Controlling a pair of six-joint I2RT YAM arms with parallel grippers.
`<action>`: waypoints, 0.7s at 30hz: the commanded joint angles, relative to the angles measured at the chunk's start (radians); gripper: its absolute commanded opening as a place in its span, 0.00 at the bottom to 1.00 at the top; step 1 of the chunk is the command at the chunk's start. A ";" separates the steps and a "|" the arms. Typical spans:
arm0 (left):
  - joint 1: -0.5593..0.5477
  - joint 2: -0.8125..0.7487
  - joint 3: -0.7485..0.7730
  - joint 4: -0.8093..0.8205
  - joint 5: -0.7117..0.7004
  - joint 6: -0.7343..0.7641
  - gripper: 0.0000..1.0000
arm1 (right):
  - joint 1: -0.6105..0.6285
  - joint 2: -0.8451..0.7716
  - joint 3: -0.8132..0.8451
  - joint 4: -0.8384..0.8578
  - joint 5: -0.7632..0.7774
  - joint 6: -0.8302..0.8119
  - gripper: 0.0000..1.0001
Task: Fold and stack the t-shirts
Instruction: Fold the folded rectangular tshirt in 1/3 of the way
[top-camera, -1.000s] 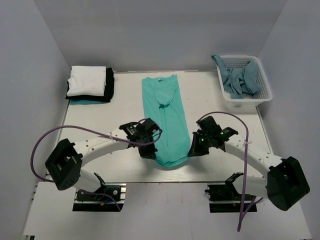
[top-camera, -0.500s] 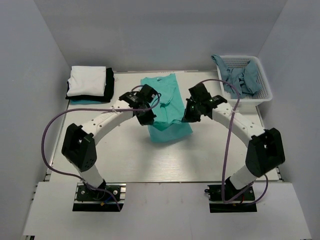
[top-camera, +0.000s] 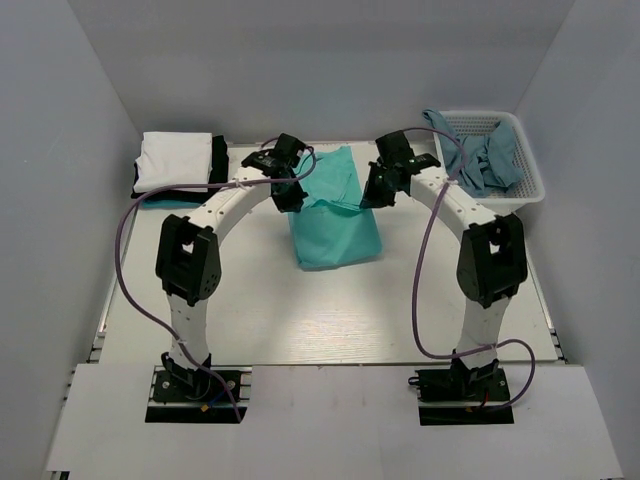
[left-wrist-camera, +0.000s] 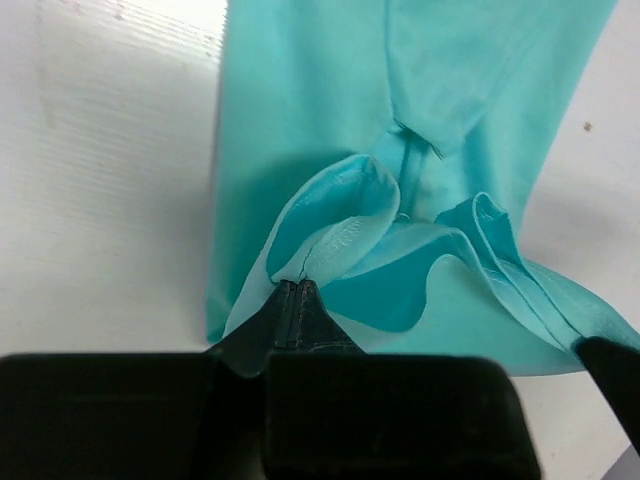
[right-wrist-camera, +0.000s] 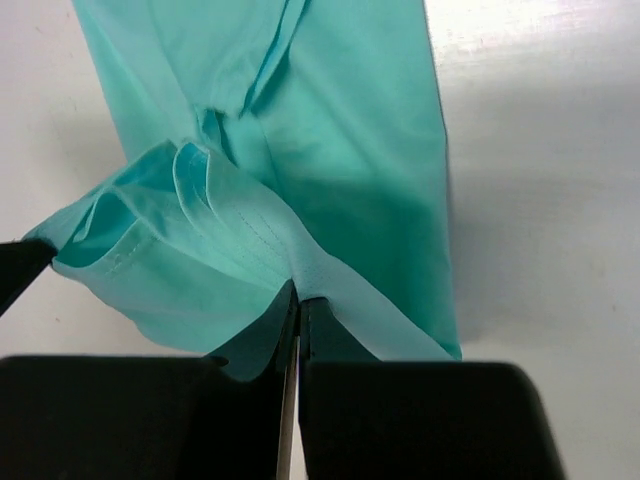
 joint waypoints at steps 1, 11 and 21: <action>0.039 -0.016 0.045 0.021 0.005 0.041 0.00 | -0.022 0.065 0.100 0.026 -0.067 -0.033 0.00; 0.082 0.095 0.092 0.164 0.042 0.115 0.00 | -0.068 0.197 0.185 0.091 -0.132 -0.034 0.00; 0.122 0.184 0.176 0.178 -0.082 0.073 0.52 | -0.106 0.328 0.264 0.234 -0.242 0.007 0.50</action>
